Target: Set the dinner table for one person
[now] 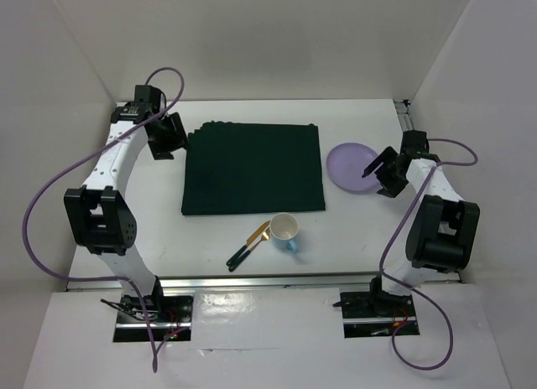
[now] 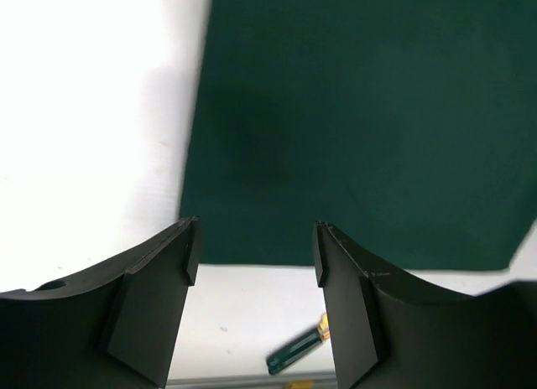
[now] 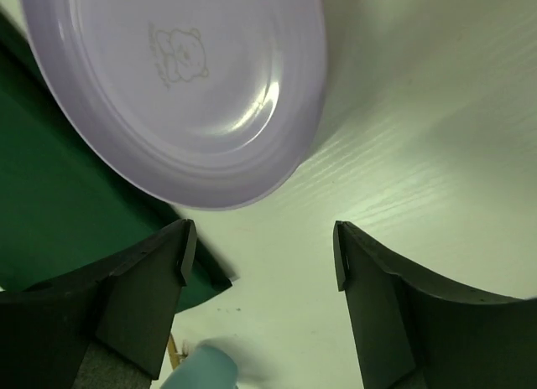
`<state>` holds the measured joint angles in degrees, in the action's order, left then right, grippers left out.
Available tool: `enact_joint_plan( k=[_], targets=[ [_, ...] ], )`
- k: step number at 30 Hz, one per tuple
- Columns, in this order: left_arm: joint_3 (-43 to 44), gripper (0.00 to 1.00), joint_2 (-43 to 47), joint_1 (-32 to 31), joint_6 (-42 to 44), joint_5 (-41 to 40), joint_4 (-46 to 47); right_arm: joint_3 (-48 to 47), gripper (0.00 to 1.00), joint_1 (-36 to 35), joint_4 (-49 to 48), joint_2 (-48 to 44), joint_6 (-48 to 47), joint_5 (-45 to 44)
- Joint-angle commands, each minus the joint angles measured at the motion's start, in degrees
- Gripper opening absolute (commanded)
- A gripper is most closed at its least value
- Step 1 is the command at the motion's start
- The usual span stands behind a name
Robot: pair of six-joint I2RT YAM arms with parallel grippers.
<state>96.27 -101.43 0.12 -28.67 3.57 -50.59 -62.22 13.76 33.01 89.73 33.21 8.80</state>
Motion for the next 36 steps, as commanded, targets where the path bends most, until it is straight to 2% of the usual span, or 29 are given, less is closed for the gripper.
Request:
enact_joint_plan(
  k=[1, 9, 11, 14, 16, 19, 23, 26, 28, 33, 36],
  targets=[
    [-2.7, 0.72, 4.2, -3.7, 0.5, 2.5, 0.6, 1.0, 0.77, 1.3, -7.3, 2.1, 2.6, 4.7],
    [-5.0, 0.72, 7.2, -5.8, 1.1, 3.0, 2.2, 4.4, 0.70, 1.8, -15.3, 9.6, 4.5, 5.3],
    [-5.0, 0.72, 7.2, -5.8, 1.1, 3.6, 2.2, 4.4, 0.66, 1.8, -16.1, 10.5, 5.3, 6.3],
    [-3.6, 0.72, 7.7, -5.8, 1.6, 4.2, 2.2, 3.8, 0.48, 1.8, -16.8, 11.7, 6.3, 6.3],
    [-2.3, 0.72, 7.7, -6.4, 1.6, 4.2, 0.8, 3.8, 0.24, 1.8, -16.1, 10.0, 6.9, 4.9],
    [-1.6, 0.72, 8.3, -6.4, 1.6, 4.7, 0.8, 3.2, 0.00, 1.8, -14.3, 6.6, 7.5, -0.4],
    [0.6, 0.72, 8.9, -6.9, 1.6, 6.9, 0.2, -0.3, 0.00, 1.8, -11.1, -2.0, 8.0, -6.5],
    [0.6, 0.72, 9.5, -6.9, 1.6, 7.7, 0.8, -4.2, 0.00, -0.6, -11.1, -4.9, 4.9, -5.0],
    [1.1, 0.72, 9.5, -6.9, 1.1, 6.8, 0.8, -7.2, 0.00, -2.9, -10.1, -4.9, 3.4, -1.2],
    [0.4, 0.72, 12.2, -6.9, -2.2, 1.4, -0.2, -15.7, 0.00, -17.2, -7.5, 2.3, 0.9, 5.4],
    [-0.1, 0.71, 13.1, -6.9, -5.0, -1.2, -0.7, -18.5, 0.00, -23.1, -7.5, 6.3, 1.5, 6.5]
  ],
)
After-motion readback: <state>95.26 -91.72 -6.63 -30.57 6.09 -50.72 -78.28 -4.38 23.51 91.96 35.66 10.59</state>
